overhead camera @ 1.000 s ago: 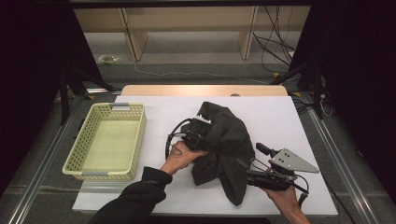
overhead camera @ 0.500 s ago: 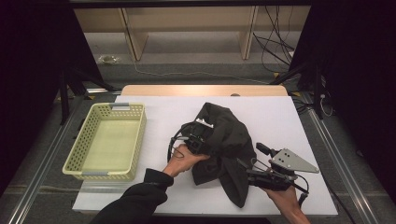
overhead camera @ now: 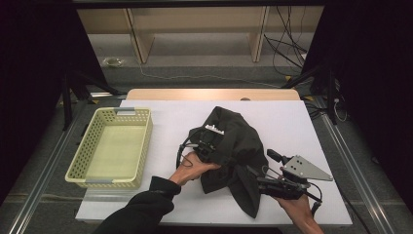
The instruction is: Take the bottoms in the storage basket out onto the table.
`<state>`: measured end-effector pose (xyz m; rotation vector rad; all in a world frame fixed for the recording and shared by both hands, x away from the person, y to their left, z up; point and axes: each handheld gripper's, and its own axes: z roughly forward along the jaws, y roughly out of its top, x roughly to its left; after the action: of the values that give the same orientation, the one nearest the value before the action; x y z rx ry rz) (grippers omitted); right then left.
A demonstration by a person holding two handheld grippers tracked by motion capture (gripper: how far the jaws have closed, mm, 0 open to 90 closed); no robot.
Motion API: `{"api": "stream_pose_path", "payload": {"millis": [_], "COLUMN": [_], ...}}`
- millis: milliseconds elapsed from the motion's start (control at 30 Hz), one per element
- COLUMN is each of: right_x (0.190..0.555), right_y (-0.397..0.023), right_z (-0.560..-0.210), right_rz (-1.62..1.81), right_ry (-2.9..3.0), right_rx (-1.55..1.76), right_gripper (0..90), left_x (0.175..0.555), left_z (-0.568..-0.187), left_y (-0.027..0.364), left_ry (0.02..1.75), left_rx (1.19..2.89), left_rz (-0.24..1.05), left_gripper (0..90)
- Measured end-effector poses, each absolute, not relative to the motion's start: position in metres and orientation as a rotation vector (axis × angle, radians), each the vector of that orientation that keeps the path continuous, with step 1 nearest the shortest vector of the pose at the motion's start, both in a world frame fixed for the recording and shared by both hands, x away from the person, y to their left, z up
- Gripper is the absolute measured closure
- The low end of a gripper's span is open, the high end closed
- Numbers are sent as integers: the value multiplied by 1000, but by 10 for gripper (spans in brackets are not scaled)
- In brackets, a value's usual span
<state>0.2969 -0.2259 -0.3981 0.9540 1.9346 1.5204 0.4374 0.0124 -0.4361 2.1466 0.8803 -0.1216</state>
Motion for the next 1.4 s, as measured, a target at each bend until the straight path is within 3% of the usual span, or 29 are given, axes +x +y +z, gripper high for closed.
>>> {"api": "stream_pose_path", "payload": {"millis": [367,800,1400], "right_x": [296,297,295], "right_y": [-227,-226,-227], "right_z": [-397,-397,-396], "right_rz": [1517,1530,1528], "right_ry": [1934,1931,1933], "right_rx": [953,948,947], "right_gripper": [160,159,159], "left_x": [439,443,443], "left_z": [-411,-380,-364], "left_y": [35,86,130], "left_ry": [885,914,1020], "left_rx": [2078,1925,1846], "left_rz": [-69,35,174], "left_gripper": [45,44,0]}}
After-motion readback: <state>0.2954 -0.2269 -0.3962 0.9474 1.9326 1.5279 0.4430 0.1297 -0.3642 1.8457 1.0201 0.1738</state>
